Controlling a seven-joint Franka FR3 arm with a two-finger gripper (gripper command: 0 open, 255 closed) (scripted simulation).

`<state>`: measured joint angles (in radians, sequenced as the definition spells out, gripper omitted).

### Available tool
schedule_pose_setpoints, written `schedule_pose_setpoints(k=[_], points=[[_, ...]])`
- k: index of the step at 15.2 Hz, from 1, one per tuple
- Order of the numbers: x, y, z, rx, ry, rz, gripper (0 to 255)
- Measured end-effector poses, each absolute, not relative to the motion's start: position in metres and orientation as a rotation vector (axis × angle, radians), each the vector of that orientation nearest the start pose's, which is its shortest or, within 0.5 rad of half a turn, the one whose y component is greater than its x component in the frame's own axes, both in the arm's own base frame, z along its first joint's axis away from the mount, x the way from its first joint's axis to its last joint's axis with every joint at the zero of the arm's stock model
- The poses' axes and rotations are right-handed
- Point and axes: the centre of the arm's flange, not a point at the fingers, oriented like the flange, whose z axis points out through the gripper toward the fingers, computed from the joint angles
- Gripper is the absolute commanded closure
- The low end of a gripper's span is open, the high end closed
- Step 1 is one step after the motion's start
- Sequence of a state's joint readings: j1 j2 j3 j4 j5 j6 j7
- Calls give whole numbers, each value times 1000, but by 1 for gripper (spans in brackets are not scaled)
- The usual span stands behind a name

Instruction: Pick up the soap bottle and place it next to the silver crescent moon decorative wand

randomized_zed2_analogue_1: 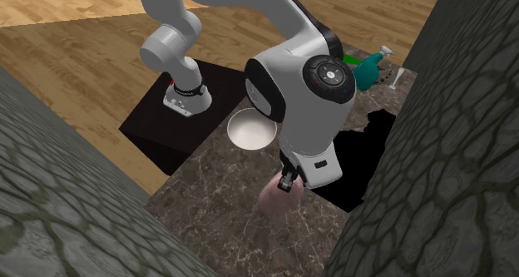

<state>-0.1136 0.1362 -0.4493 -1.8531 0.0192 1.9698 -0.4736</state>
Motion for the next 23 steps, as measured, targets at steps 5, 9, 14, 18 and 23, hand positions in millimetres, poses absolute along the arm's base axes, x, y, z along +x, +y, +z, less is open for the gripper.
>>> schedule_pose_setpoints(k=[5,9,14,18,23], points=[[506,-308,479,-3171,148,41,255],[506,-307,500,-3171,148,40,255],[507,-308,527,-3171,148,40,255],[506,-309,548,-3171,148,40,255],[507,-309,574,-3171,148,40,255]])
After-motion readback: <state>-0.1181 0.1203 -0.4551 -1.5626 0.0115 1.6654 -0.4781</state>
